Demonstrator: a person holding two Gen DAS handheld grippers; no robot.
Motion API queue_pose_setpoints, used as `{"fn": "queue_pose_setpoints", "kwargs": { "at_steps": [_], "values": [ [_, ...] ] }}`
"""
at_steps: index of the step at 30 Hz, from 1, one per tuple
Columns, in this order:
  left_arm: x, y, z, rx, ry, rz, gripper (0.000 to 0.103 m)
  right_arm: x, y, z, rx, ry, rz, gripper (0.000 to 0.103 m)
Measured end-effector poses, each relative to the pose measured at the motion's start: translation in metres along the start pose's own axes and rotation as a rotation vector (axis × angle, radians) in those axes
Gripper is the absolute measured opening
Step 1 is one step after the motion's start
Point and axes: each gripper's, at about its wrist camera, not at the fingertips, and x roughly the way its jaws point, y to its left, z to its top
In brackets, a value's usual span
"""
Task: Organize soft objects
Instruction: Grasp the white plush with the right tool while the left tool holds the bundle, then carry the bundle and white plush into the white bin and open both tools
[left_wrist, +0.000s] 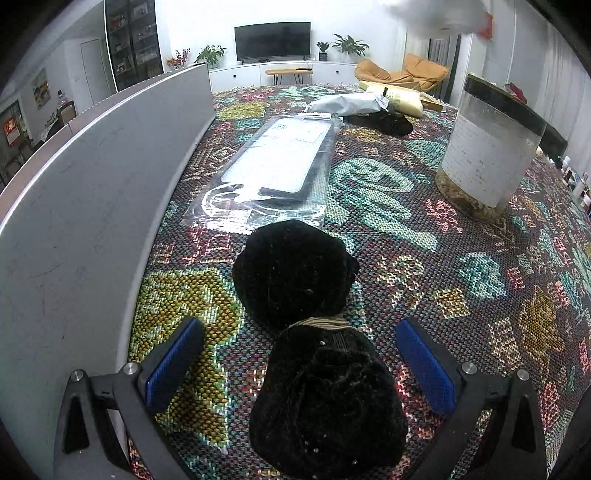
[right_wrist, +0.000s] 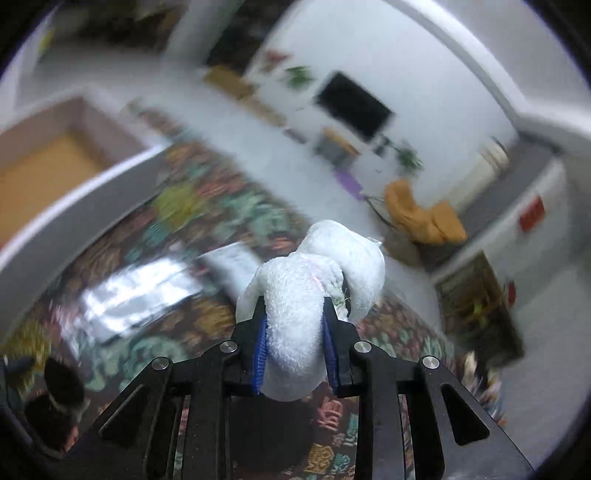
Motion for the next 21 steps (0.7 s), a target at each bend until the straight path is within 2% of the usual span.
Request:
{"fn": "queue_pose_setpoints", "kwargs": {
  "at_steps": [2, 4, 7, 9, 12, 14, 16, 17, 18, 19, 21],
  "values": [
    [0.000, 0.000, 0.000, 0.000, 0.000, 0.000, 0.103, 0.003, -0.039, -0.014, 0.126, 0.005, 0.010, 0.027],
    [0.000, 0.000, 0.000, 0.000, 0.000, 0.000, 0.103, 0.009, -0.072, -0.043, 0.253, 0.003, 0.007, 0.027],
    [0.000, 0.000, 0.000, 0.000, 0.000, 0.000, 0.103, 0.027, -0.100, -0.105, 0.433, -0.004, 0.038, 0.028],
    [0.000, 0.000, 0.000, 0.000, -0.001, 0.000, 0.103, 0.044, -0.101, -0.142, 0.508, 0.030, 0.077, 0.028],
    [0.001, 0.000, 0.000, 0.000, -0.001, 0.000, 0.103, 0.075, -0.099, -0.197, 0.622, 0.135, 0.133, 0.028],
    [0.001, 0.000, 0.000, 0.000, -0.001, 0.000, 0.103, 0.077, -0.098, -0.221, 0.678, 0.137, 0.171, 0.030],
    [0.001, 0.000, 0.000, 0.000, -0.001, 0.000, 0.103, 0.074, -0.099, -0.229, 0.706, 0.116, 0.211, 0.042],
    [0.001, 0.000, 0.000, 0.000, -0.001, 0.000, 0.103, 0.071, -0.100, -0.230, 0.722, 0.104, 0.234, 0.052],
    [0.001, 0.000, 0.000, 0.000, -0.001, 0.000, 0.103, 0.065, -0.106, -0.231, 0.753, 0.084, 0.270, 0.071],
    [0.001, 0.000, 0.000, 0.000, -0.001, 0.000, 0.103, 0.061, -0.110, -0.235, 0.780, 0.071, 0.288, 0.078],
    [0.001, 0.000, 0.000, 0.000, -0.001, 0.000, 0.103, 0.050, -0.119, -0.243, 0.850, 0.037, 0.300, 0.080]
  ]
}}
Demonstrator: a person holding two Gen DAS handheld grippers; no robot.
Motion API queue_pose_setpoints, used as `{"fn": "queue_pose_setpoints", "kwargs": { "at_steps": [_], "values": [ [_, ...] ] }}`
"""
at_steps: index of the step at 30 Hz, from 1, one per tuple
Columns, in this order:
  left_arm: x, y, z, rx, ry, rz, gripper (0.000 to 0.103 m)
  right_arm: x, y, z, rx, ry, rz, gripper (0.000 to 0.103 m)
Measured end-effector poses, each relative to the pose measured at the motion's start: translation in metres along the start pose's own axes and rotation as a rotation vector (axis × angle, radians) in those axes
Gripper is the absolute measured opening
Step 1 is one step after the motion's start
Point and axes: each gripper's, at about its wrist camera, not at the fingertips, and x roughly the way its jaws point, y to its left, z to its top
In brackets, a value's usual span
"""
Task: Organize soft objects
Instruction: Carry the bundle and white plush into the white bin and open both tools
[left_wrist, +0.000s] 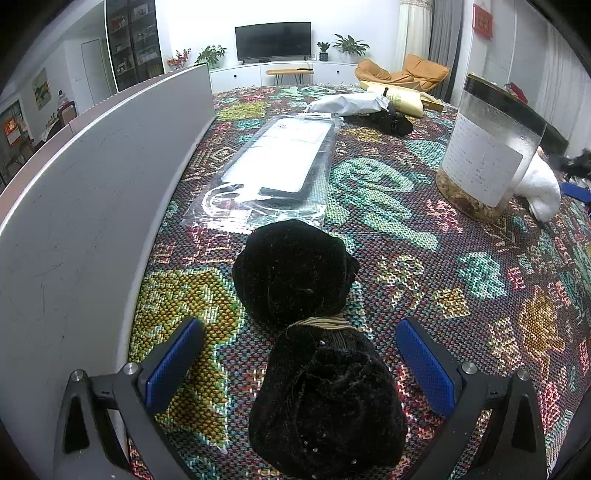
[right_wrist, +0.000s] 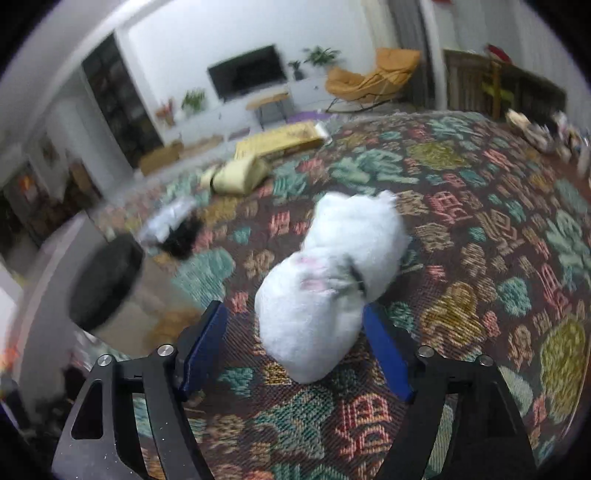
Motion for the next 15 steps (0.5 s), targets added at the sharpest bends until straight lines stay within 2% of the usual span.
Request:
{"fn": "queue_pose_setpoints", "kwargs": {
  "at_steps": [3, 7, 10, 15],
  "values": [
    [0.000, 0.000, 0.000, 0.000, 0.000, -0.001, 0.103, -0.010, -0.021, -0.005, 0.094, -0.013, -0.005, 0.080],
    [0.000, 0.000, 0.000, 0.000, 0.000, 0.000, 0.103, -0.002, -0.045, -0.025, 0.142, 0.071, -0.084, 0.080],
    [0.000, 0.000, 0.000, 0.000, 0.000, 0.000, 0.103, 0.004, -0.050, -0.046, 0.117, 0.117, -0.145, 0.080],
    [0.000, 0.000, 0.000, 0.000, 0.000, 0.000, 0.103, 0.008, -0.031, -0.059, -0.021, 0.134, -0.260, 0.081]
  ]
}}
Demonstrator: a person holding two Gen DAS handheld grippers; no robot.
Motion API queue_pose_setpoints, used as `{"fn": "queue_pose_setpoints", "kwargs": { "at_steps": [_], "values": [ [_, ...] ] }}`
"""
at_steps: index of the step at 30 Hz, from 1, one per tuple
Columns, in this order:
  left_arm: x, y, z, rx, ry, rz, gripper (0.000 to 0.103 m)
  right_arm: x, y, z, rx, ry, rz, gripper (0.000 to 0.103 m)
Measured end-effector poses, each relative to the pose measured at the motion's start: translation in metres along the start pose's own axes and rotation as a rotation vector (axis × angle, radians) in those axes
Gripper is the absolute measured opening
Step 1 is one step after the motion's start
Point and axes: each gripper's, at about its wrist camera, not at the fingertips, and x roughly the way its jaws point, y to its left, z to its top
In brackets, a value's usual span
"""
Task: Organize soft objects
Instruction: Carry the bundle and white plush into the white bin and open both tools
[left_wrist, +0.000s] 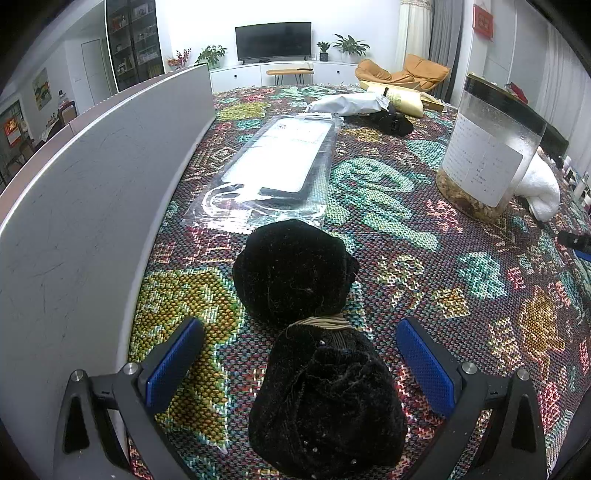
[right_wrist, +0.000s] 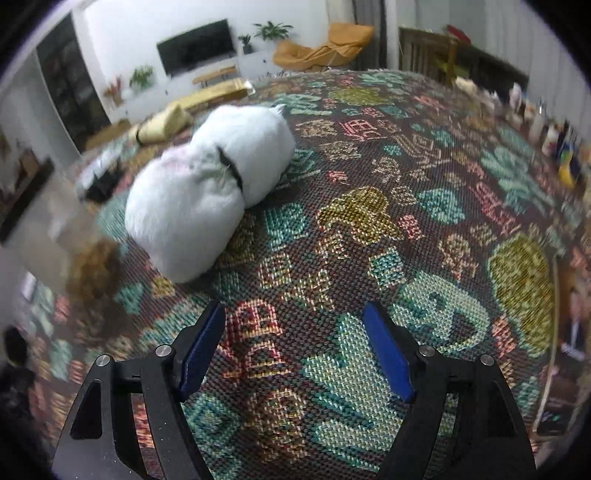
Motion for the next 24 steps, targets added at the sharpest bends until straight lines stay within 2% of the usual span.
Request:
{"fn": "queue_pose_setpoints", "kwargs": {
  "at_steps": [3, 5, 8, 15, 18, 20, 22, 24],
  "values": [
    [0.000, 0.000, 0.000, 0.000, 0.000, 0.000, 0.103, 0.006, 0.008, -0.002, -0.055, 0.015, -0.047, 0.088],
    [0.000, 0.000, 0.000, 0.000, 0.000, 0.000, 0.103, 0.005, 0.006, -0.004, -0.046, 0.008, -0.043, 0.090],
    [0.000, 0.000, 0.000, 0.000, 0.000, 0.001, 0.103, 0.006, 0.003, -0.009, -0.049, -0.030, -0.041, 0.090],
    [0.000, 0.000, 0.001, 0.002, 0.006, -0.003, 0.103, 0.004, 0.005, -0.011, -0.051, -0.031, -0.037, 0.092],
    [0.000, 0.008, 0.010, -0.009, 0.072, -0.080, 0.103, 0.007, 0.004, -0.008, -0.053, -0.027, -0.037, 0.094],
    [-0.007, 0.026, 0.014, -0.119, 0.085, -0.205, 0.103, 0.008, 0.004, -0.006, -0.058, -0.018, -0.034, 0.094],
    [-0.010, 0.037, 0.015, -0.190, 0.097, -0.289, 0.103, 0.010, 0.004, 0.002, -0.076, 0.030, -0.018, 0.093],
    [-0.011, 0.032, 0.014, -0.155, 0.115, -0.274, 0.102, 0.010, -0.002, 0.017, -0.044, 0.073, 0.034, 0.091]
  ]
}}
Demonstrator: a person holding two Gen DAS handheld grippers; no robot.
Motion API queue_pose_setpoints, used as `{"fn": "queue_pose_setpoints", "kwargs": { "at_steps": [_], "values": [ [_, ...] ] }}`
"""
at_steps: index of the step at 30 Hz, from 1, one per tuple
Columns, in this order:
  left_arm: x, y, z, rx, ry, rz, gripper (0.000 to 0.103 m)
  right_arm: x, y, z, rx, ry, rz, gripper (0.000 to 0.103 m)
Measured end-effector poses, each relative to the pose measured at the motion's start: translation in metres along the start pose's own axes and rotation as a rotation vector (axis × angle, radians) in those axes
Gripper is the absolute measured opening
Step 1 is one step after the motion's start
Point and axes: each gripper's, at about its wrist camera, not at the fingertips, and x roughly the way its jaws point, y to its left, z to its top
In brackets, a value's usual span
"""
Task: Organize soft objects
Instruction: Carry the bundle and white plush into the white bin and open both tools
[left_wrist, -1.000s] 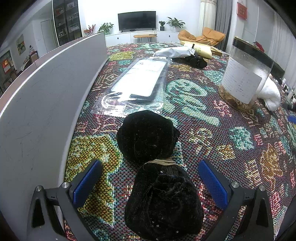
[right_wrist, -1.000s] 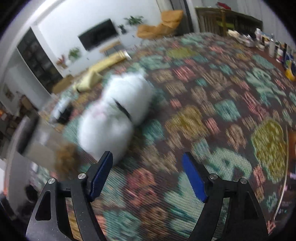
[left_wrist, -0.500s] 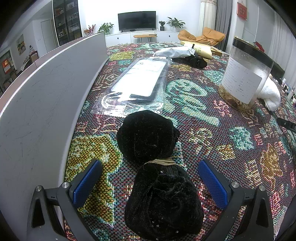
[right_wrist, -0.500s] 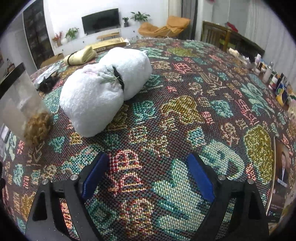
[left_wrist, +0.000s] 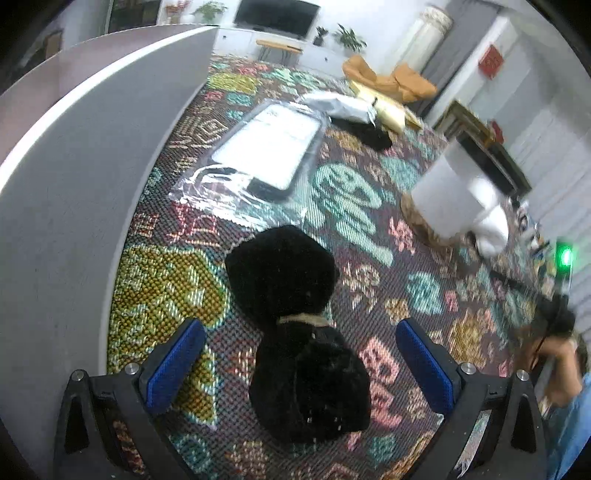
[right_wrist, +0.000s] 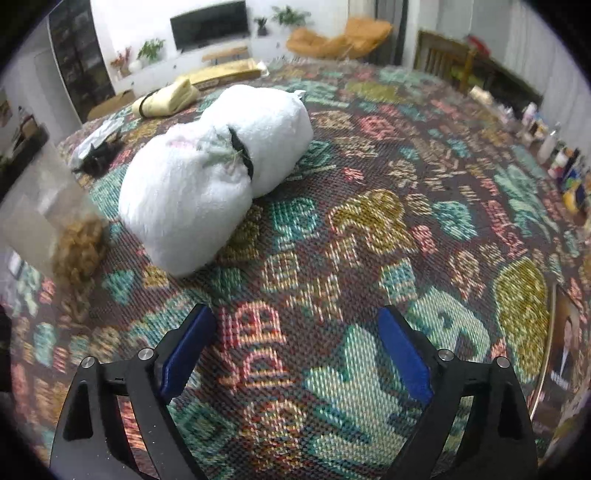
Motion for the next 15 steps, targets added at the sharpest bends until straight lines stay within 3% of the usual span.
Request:
{"fn": "queue_pose_setpoints", "kwargs": {
  "at_steps": [2, 5, 8, 10, 11, 12, 13, 15],
  "values": [
    [0.002, -0.015, -0.004, 0.091, 0.002, 0.079, 0.102, -0.007, -0.009, 0.015, 0.075, -0.023, 0.058, 0.091],
    [0.012, -0.031, -0.010, 0.172, 0.021, 0.177, 0.090, -0.013, -0.022, 0.049, 0.219, -0.047, 0.134, 0.091],
    [0.017, -0.041, -0.011, 0.216, -0.010, 0.242, 0.073, 0.008, -0.015, 0.079, 0.314, 0.034, 0.258, 0.091],
    [0.017, -0.045, -0.010, 0.222, -0.022, 0.230, 0.054, 0.032, -0.002, 0.087, 0.312, 0.106, 0.260, 0.089],
    [0.016, -0.046, -0.009, 0.222, -0.021, 0.224, 0.041, 0.043, 0.005, 0.087, 0.295, 0.141, 0.249, 0.079],
    [0.015, -0.046, -0.008, 0.218, -0.015, 0.209, 0.033, 0.051, 0.011, 0.085, 0.280, 0.167, 0.236, 0.049],
    [0.012, -0.044, -0.006, 0.200, -0.007, 0.175, 0.033, 0.049, 0.014, 0.083, 0.279, 0.143, 0.247, 0.049],
    [-0.002, -0.038, -0.002, 0.126, -0.013, 0.044, 0.033, 0.033, 0.019, 0.084, 0.246, 0.091, 0.186, 0.044]
  ]
}}
